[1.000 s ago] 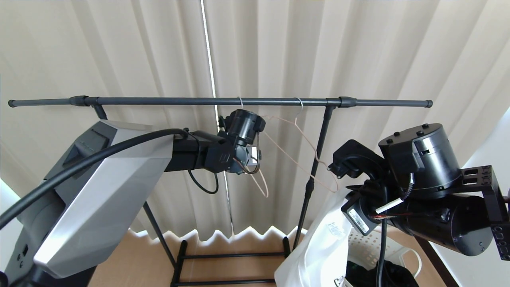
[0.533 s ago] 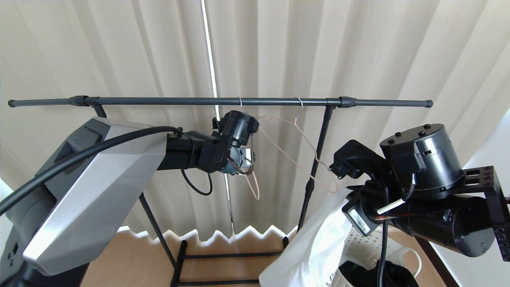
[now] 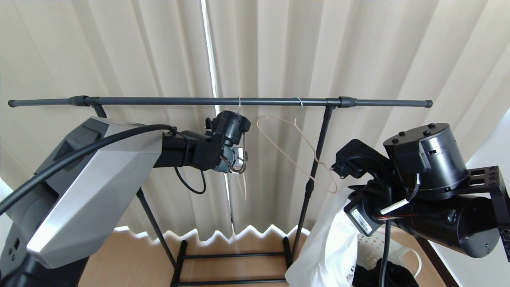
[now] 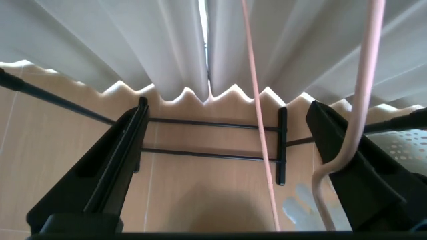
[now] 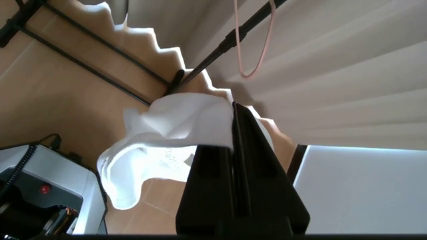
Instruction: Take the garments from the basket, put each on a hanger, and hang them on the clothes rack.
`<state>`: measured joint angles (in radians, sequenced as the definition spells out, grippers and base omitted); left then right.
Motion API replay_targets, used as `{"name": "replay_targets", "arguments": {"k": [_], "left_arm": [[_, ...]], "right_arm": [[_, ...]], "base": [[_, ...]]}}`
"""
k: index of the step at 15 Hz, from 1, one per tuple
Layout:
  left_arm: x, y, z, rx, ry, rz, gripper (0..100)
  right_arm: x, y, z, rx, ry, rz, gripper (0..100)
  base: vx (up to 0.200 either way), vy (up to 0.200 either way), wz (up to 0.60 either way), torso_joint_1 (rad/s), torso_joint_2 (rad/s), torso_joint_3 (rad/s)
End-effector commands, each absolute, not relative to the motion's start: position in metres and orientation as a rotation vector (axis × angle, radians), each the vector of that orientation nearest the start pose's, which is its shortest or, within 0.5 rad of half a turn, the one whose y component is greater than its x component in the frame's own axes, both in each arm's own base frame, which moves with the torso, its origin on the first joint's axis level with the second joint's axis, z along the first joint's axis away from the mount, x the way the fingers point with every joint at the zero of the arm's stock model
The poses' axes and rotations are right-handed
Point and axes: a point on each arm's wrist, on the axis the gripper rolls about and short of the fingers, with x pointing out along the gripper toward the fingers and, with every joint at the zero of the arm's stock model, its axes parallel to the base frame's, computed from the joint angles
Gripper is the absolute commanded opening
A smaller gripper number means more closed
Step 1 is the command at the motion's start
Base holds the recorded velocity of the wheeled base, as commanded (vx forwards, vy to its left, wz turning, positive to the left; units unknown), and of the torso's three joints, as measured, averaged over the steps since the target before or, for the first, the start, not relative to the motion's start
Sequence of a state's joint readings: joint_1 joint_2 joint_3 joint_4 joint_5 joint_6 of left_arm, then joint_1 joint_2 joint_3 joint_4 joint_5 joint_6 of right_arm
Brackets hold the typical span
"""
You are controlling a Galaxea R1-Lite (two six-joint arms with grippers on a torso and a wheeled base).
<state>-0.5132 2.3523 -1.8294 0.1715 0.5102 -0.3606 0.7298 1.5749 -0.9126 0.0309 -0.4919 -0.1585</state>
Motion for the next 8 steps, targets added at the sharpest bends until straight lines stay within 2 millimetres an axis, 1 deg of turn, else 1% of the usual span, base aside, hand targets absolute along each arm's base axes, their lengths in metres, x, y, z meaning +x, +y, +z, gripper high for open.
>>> {"name": "replay_targets", "arguments": {"k": [1,3,5,8], "left_arm": [[0.423,-0.224,0.124,-0.003,0.599,0.108,100],[0.425,-0.225,0.118,0.011,0.604,0.105,100],[0.428,-0.232,0.111,0.024,0.61,0.093,100],[0.428,-0.232,0.107,0.03,0.616,0.094,100]], "right_arm": [[0.202,0.167,0.188,-0.553,0.552,0.277,0],[0.202,0.167,0.187,-0.555,0.555,0.276,0],[0.202,0.167,0.187,-0.555,0.555,0.276,0],[0.202,0.167,0.187,-0.555,0.555,0.276,0]], "base": [[0.0,0.0,0.0,0.0,0.0,0.0],[0.0,0.0,0.0,0.0,0.0,0.0],[0.0,0.0,0.0,0.0,0.0,0.0],[0.0,0.0,0.0,0.0,0.0,0.0]]}}
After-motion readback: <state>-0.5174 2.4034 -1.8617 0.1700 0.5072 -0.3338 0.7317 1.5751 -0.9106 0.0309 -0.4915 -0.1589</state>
